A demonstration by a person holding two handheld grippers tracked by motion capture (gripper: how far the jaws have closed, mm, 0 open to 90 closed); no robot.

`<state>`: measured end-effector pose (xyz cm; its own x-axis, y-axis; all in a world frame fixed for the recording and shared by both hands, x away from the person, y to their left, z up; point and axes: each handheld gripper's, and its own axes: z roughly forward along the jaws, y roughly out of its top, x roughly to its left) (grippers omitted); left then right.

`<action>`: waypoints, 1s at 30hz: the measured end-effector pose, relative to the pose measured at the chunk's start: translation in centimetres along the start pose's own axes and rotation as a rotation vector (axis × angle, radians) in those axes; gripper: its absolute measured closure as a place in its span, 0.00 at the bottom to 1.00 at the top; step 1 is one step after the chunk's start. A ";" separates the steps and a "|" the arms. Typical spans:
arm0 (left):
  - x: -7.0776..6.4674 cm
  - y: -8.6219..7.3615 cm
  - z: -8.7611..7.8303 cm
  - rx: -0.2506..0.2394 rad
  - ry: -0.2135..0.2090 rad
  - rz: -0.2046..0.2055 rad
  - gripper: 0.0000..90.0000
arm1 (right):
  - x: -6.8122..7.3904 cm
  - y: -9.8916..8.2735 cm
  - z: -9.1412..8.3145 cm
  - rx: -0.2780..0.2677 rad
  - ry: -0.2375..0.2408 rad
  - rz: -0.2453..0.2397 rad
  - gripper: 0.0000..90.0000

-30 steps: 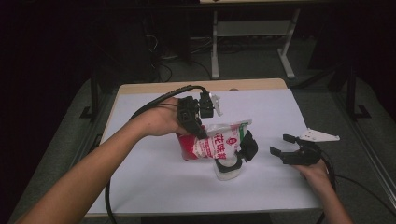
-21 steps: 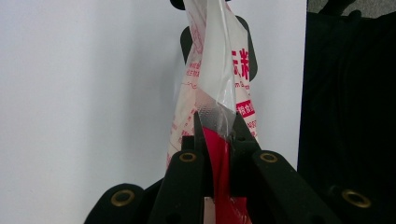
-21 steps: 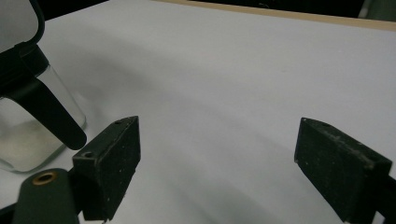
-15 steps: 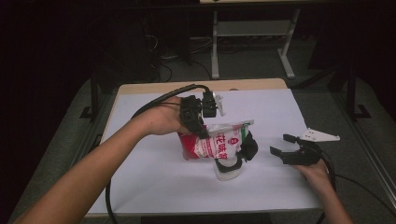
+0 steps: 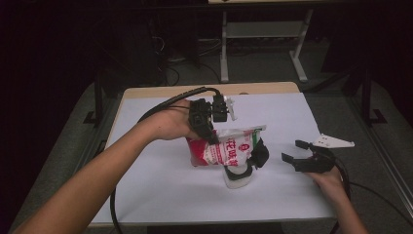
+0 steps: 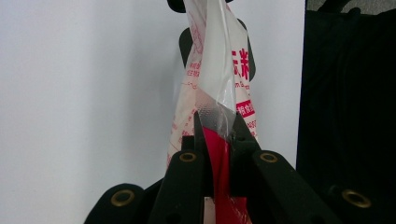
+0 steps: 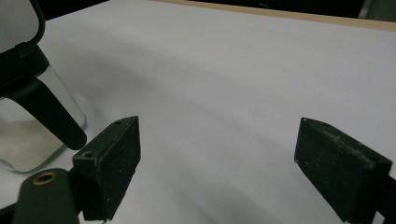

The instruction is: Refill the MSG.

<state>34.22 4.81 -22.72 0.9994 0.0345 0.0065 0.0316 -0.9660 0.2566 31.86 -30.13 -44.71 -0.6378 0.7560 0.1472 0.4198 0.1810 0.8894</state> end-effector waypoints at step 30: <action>-0.1 0.5 -0.4 0.015 0.009 0.005 0.96 | 0.0 0.0 -0.1 -0.003 -0.001 0.002 0.16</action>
<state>34.12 4.42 -22.18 0.9994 0.0315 0.0162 0.0267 -0.9700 0.2416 31.85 -30.20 -44.67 -0.6362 0.7572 0.1481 0.4188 0.1776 0.8905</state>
